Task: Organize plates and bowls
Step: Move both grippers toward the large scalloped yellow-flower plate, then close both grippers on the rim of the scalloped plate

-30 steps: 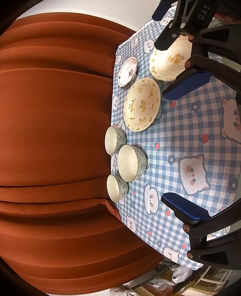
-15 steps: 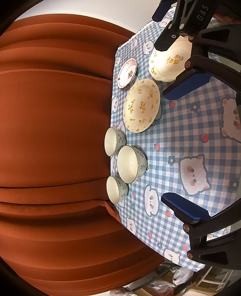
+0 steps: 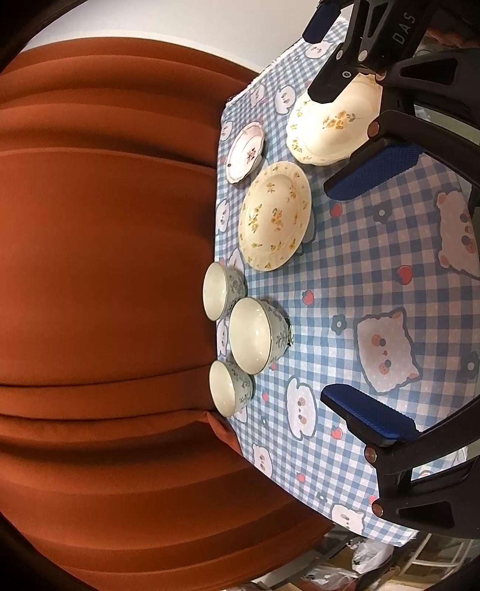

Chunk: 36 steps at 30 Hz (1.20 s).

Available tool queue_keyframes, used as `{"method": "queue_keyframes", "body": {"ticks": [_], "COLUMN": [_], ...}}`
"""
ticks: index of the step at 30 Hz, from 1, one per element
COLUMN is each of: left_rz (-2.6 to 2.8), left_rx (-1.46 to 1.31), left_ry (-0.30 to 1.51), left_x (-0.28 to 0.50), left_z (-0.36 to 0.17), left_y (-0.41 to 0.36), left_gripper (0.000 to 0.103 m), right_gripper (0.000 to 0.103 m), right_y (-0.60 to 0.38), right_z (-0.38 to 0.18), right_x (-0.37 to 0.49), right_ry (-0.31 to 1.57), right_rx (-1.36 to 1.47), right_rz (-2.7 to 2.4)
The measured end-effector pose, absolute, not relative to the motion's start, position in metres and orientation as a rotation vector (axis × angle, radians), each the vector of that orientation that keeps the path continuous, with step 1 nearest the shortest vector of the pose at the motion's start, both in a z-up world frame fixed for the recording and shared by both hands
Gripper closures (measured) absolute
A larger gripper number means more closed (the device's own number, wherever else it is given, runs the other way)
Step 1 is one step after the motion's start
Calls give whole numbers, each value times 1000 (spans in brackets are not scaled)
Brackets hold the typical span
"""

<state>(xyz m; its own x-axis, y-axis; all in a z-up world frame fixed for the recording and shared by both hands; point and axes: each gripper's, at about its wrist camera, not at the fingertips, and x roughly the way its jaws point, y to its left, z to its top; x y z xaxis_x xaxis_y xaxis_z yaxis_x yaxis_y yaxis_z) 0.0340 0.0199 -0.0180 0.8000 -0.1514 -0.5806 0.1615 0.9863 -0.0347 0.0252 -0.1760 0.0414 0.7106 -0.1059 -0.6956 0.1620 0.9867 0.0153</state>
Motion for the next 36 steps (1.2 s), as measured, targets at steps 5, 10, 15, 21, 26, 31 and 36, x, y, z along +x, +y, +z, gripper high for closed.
{"method": "queue_keyframes", "body": {"ticks": [5,10,15,21,26,31,36], "left_rz": [-196,-213,-232,-247,-254,-234,-193], "left_rx": [34,45,30,24,14,9,-8], "left_ry": [630,649,669,716,760,805,865], "left_x": [39,49,63,84,101,116,130], "left_z": [-18,-21,-26,-33,-43,-56,-73], "left_y": [13,-2,-28,-72,-112,-145,-170], "left_gripper": [5,6,7,9,9,10,11], "right_gripper": [1,1,1,4,5,9,10], "right_y": [-179,-189,-209,-251,-289,-327,-354], "right_z": [39,35,31,23,14,-4,-26], "right_x": [25,29,39,61,80,102,121], "right_ry": [783,796,806,839,879,928,987], "right_rx": [90,97,95,92,82,81,77], "right_rz": [-182,-207,-214,-217,-215,-186,-149]}}
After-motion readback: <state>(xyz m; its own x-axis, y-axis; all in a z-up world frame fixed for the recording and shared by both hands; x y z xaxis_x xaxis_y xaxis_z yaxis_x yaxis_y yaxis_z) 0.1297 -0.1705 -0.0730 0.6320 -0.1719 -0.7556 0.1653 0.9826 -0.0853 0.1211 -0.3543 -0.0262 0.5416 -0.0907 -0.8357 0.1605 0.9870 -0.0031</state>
